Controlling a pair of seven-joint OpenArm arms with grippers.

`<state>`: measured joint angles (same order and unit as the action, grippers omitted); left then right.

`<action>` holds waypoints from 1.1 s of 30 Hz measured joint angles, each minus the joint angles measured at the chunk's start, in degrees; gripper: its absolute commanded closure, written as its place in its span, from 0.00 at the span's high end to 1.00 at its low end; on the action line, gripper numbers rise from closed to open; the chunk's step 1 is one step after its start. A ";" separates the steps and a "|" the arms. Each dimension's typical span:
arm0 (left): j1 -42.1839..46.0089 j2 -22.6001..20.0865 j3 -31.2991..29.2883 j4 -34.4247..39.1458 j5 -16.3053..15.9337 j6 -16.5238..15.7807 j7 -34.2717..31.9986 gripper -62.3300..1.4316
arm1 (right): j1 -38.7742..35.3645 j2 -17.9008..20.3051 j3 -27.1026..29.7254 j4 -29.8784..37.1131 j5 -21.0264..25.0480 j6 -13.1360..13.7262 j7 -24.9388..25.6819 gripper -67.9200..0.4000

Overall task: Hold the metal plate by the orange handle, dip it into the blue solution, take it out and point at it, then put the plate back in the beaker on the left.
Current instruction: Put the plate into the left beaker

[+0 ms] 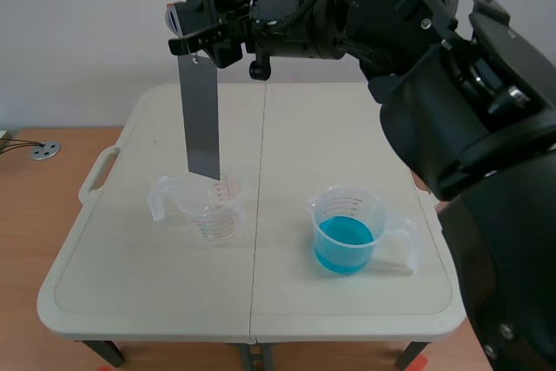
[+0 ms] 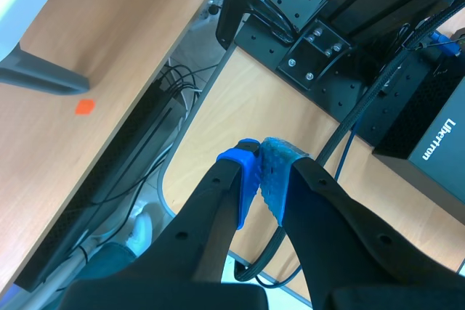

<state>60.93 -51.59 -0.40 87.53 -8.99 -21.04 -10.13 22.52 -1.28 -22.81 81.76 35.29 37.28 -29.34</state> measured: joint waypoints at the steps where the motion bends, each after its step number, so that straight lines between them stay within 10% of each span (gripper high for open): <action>1: 0.00 0.00 0.00 0.00 0.00 0.00 0.00 0.07 | 0.00 0.00 -0.35 -0.61 0.00 0.00 0.24 0.02; 33: 0.00 0.00 0.00 0.00 0.00 -0.02 0.22 0.07 | -0.02 0.00 -1.31 -15.91 -1.46 4.50 3.41 0.02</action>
<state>60.93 -51.59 -0.40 87.53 -8.99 -21.06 -9.91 22.50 -1.28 -24.12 65.84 33.82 41.78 -25.93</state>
